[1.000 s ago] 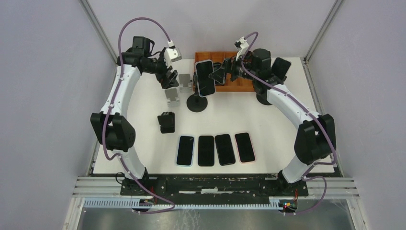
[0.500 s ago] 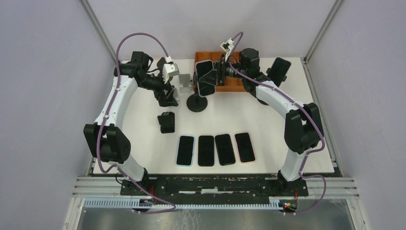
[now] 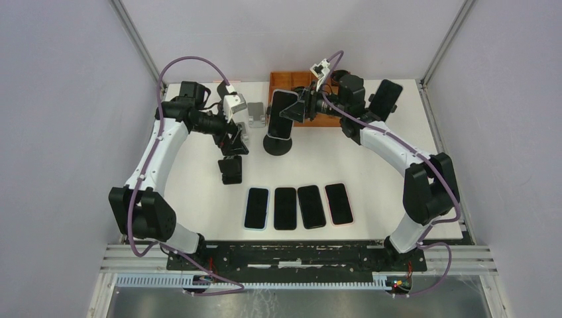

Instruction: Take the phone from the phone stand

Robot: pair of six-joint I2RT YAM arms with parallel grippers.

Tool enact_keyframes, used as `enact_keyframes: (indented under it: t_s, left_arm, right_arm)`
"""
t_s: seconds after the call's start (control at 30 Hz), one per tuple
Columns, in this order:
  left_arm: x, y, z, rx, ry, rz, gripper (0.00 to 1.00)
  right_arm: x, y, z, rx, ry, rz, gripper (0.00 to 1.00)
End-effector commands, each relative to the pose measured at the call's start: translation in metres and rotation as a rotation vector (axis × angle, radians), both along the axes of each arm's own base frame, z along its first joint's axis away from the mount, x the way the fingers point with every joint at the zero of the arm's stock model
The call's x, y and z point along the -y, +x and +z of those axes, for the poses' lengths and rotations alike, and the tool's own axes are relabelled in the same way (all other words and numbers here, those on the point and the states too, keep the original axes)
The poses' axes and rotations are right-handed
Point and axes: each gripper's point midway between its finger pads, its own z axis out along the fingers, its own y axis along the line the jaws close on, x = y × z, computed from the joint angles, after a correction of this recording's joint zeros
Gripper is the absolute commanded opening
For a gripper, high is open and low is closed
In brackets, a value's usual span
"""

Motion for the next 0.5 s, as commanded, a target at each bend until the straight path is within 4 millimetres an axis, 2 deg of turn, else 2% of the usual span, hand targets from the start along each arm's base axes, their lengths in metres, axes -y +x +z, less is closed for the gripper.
enact_keyframes:
  t_s: [0.0,0.1,0.3,0.37,0.47]
  left_arm:
    - [0.008,-0.006,0.022,0.068,-0.041,0.0,1.0]
    - [0.009,-0.008,0.022,0.066,-0.047,-0.005,1.0]
    - [0.008,-0.006,0.024,0.081,-0.035,-0.002,1.0]
    - [0.007,-0.007,0.025,0.094,-0.027,-0.002,1.0]
    - [0.006,-0.007,0.03,0.117,-0.021,-0.004,1.0]
  right_arm:
    - [0.011,0.002,0.044,0.142,0.041,-0.074,0.65]
    - [0.009,0.009,0.046,0.139,0.037,-0.078,0.7]
    - [-0.001,0.015,0.052,0.12,0.055,-0.029,0.55]
    - [-0.005,0.012,0.051,0.111,0.067,-0.005,0.45]
    - [-0.007,0.01,0.05,0.091,0.079,0.015,0.22]
